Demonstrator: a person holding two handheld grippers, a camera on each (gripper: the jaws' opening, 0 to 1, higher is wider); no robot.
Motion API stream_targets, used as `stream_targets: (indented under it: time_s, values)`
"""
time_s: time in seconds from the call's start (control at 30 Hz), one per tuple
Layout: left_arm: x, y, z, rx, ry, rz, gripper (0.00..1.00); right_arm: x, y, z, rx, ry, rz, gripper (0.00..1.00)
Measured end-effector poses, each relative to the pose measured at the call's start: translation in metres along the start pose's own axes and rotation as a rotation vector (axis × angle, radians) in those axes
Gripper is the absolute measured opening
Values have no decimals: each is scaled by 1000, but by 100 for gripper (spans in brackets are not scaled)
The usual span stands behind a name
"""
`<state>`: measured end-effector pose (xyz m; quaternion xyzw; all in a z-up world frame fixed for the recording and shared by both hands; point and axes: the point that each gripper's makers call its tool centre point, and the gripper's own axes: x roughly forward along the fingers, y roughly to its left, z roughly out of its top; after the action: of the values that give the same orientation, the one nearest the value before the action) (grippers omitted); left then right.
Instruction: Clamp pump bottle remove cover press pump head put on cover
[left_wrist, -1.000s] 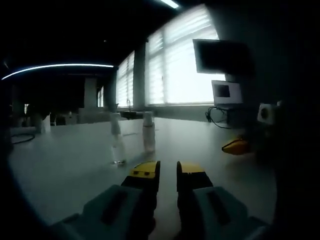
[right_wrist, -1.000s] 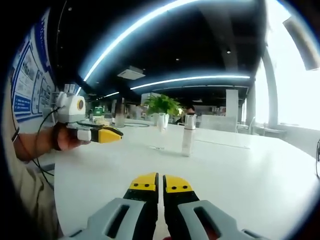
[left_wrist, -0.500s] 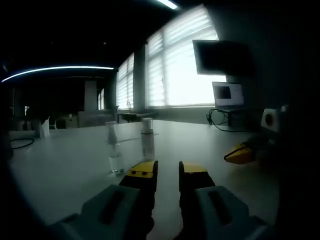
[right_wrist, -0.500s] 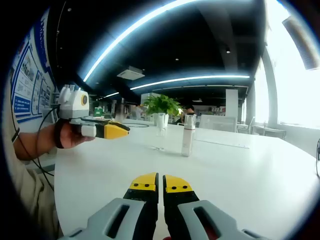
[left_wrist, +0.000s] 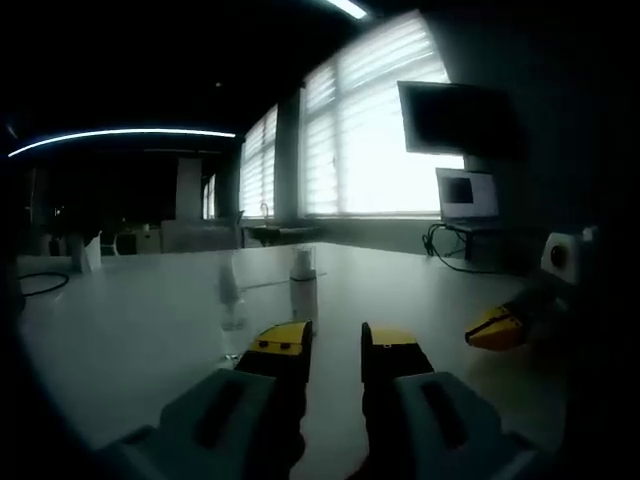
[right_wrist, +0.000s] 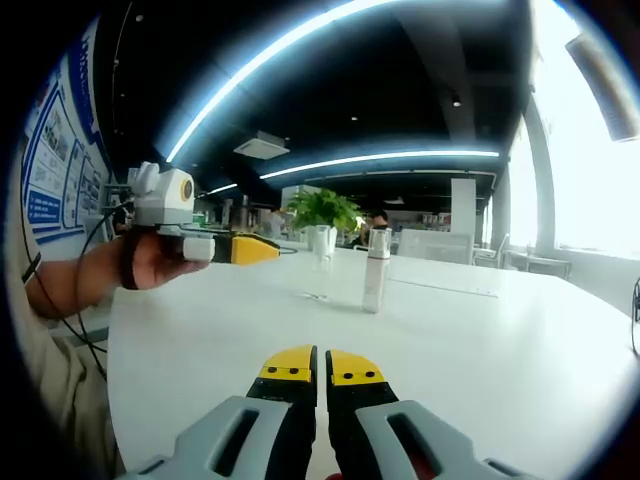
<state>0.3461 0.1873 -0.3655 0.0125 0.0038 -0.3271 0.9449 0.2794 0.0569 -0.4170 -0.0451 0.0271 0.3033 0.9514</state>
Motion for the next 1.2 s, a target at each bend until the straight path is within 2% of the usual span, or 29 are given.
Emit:
stream_targets:
  time_s: [0.23,0.53,0.7,1.2]
  values:
    - [15,-7,1,19,10,1,14,0,0,1,1,-4,1,0]
    - [31,-11,5,-9,1,15,15,0,2,1,-13,-4,3,0]
    - [38,-9,5,-15,0,45,16,0,2,1,-11,-6,4,0]
    - [68,-5,1,8,18,69,17,0,4,1,-12,-8,7,0]
